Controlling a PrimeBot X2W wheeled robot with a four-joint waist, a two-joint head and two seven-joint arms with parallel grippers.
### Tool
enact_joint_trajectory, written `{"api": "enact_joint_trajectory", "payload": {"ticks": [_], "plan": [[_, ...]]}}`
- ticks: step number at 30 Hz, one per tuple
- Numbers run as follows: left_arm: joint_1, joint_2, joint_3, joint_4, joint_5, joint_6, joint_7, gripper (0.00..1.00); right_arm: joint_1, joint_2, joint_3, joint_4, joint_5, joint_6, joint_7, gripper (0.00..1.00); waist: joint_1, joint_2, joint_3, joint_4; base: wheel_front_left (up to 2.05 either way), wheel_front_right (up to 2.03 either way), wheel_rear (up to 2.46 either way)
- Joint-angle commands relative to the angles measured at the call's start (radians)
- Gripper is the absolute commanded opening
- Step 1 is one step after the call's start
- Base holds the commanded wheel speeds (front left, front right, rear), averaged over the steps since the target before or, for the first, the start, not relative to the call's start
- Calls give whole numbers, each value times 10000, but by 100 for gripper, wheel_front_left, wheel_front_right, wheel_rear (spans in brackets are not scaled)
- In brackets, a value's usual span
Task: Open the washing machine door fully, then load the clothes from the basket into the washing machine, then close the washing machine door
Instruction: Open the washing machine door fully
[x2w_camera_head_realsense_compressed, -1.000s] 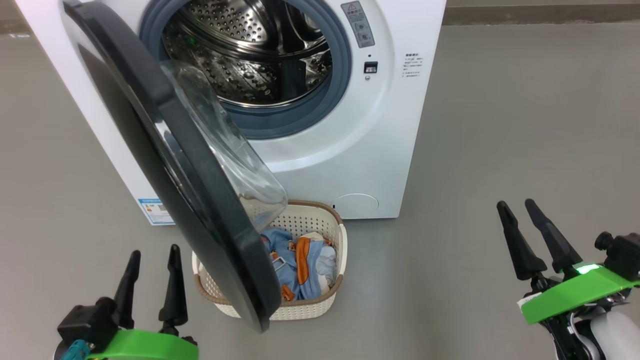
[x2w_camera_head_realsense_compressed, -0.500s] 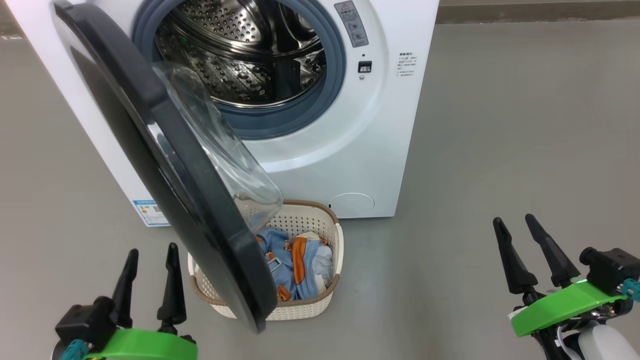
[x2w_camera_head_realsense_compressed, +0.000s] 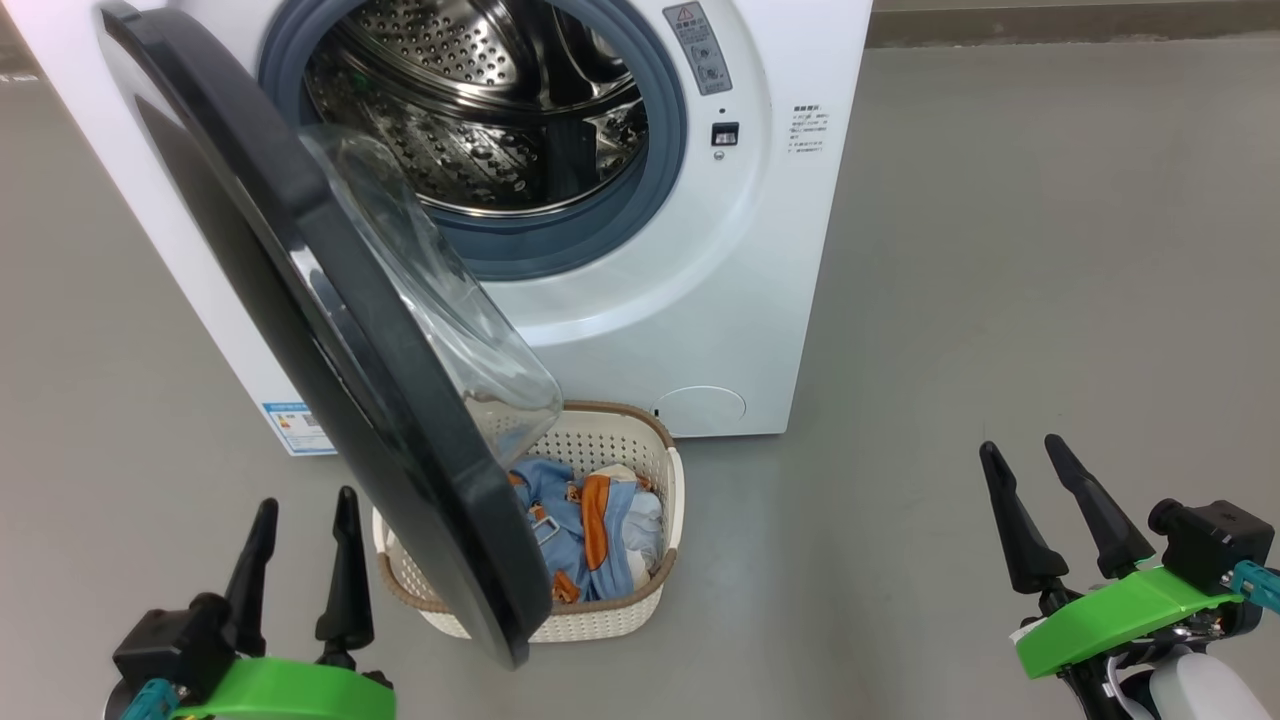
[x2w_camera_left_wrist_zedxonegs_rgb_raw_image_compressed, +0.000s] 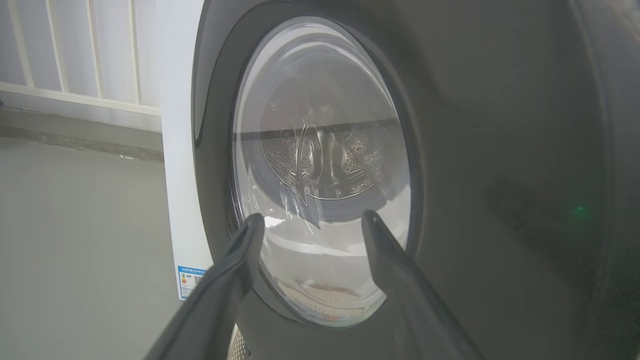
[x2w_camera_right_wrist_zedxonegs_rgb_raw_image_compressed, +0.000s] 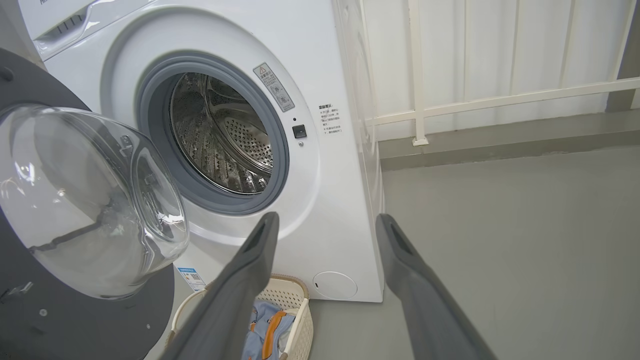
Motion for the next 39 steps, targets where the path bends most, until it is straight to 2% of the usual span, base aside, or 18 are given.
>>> {"api": "enact_joint_trajectory", "payload": {"ticks": [1,20,21,24,25,32,39], "plan": [[-185,166,325,-205,81,22,-63,100,-20,-57,137,-194,-46,16,-120,100,0,0,-1,-1,0,0,0],[-345,166,283,-100,140,-11,-63,100,-147,-51,98,-59,-150,16,-120,100,0,0,79,78,0,0,0],[-367,166,285,-98,164,-15,-63,91,-166,-59,94,-48,-179,16,-120,100,0,0,101,85,0,0,0],[-427,166,282,-106,222,-24,-63,15,-204,-56,56,-28,-233,16,-120,100,0,0,150,110,0,0,0],[-447,166,287,-133,243,-26,-63,0,-212,-56,38,-24,-247,16,-120,100,0,0,164,118,0,0,0],[-533,166,304,-544,500,-38,-63,0,-244,3,-3,-18,-324,16,-120,100,0,0,169,182,0,0,0],[-710,166,208,-2036,743,174,-63,0,-242,43,2,-24,-351,16,-120,100,0,0,104,238,0,0,0]]}}
